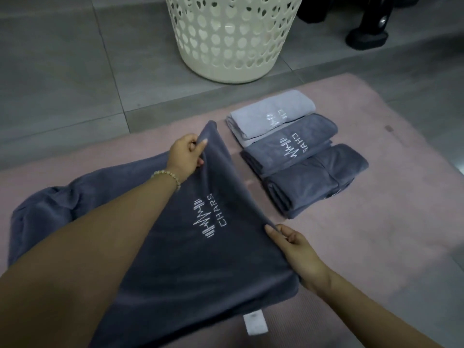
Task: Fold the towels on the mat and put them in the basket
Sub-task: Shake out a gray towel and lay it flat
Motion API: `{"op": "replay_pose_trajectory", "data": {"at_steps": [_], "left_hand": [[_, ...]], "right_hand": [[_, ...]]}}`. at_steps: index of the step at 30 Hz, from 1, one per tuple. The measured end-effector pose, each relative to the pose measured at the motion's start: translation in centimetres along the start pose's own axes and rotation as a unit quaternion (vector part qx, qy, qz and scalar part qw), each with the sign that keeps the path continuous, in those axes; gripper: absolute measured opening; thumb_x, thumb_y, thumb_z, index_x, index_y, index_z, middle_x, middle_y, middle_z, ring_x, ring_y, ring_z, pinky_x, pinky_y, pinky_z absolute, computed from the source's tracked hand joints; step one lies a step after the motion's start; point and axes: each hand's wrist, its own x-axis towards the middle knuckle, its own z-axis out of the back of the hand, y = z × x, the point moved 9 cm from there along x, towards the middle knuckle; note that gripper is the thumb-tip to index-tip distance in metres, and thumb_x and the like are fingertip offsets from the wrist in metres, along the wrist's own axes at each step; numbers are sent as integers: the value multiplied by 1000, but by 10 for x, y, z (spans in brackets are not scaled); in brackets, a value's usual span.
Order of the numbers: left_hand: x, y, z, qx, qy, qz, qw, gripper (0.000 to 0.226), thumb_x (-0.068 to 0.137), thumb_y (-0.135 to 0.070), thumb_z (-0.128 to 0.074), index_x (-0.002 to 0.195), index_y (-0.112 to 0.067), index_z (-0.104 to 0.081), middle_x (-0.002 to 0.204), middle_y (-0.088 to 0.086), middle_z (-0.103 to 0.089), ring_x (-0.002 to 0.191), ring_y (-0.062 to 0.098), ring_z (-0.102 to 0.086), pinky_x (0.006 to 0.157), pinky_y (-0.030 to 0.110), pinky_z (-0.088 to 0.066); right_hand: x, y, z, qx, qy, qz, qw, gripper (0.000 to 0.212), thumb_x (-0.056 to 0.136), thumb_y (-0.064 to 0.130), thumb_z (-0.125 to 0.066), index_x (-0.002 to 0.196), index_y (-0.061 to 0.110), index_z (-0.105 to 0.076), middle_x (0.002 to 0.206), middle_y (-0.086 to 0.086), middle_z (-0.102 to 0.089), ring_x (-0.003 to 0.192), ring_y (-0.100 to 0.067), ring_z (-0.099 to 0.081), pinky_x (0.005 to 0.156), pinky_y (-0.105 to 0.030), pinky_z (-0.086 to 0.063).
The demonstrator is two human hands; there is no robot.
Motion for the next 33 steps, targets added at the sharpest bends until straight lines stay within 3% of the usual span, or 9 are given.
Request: {"op": "replay_pose_trajectory", "data": {"at_steps": [5,7,9,12,17,21,23,30,33], "left_hand": [[-1,-25,-59,-80,53,37,995,21,97,-13,-49,76,-11,-54,60,0,-56,43,-2,-55,50,14,-50],[-15,-16,-84,-40,121,56,990,23,98,-14,-47,115,-3,-56,92,13,-64,71,7,-63,81,27,-54],[-33,-4,-95,42,182,63,980,50,97,-20,-48,143,-6,-32,130,15,-54,114,23,-55,104,34,-40],[-53,2,-87,104,194,25,975,63,96,-34,-48,149,-12,-22,149,7,-36,136,24,-37,113,34,-28],[-101,27,-21,143,145,57,977,59,96,-35,-47,147,-10,-27,151,7,-34,138,21,-33,115,30,-24],[-157,49,66,183,82,74,977,54,95,-32,-50,141,-9,-37,145,8,-42,133,23,-41,112,31,-29],[-191,57,112,198,41,96,975,50,95,-30,-52,139,-9,-40,141,8,-46,129,25,-44,108,30,-32],[-322,132,246,263,21,228,937,55,90,-35,-59,134,-6,-46,134,16,-52,122,32,-50,106,34,-36],[-354,170,266,219,74,267,936,87,72,-77,-52,134,-15,-50,133,1,-54,119,20,-54,106,30,-39]], "right_hand": [[-9,19,62,-34,-93,38,994,31,91,24,-59,63,12,-52,54,7,-53,50,-4,-49,49,-14,-41],[-5,18,84,-80,-140,57,985,31,90,26,-61,65,9,-53,56,6,-51,53,-5,-46,51,-13,-40],[2,11,96,-129,-167,61,976,31,89,25,-63,70,2,-57,61,1,-54,59,-10,-48,52,-12,-41],[10,2,102,-191,-192,51,961,24,88,22,-66,84,-2,-62,77,-8,-63,73,-20,-56,56,-10,-44],[-1,37,79,-286,-216,149,921,30,83,24,-71,107,14,-55,103,4,-56,92,-14,-53,81,-21,-42],[-12,73,10,-409,-145,300,850,36,85,15,-69,118,7,-56,125,-5,-50,114,-19,-49,98,-17,-33],[-12,75,-35,-437,-99,314,837,38,86,15,-68,120,6,-57,134,-9,-49,122,-20,-47,105,-19,-29],[-25,18,-201,-499,105,210,834,48,91,28,-60,134,9,-46,141,-7,-42,132,-23,-40,112,-28,-28],[-33,-6,-260,-506,191,131,831,49,93,38,-56,135,17,-44,138,0,-43,129,-18,-41,110,-25,-30]]}}
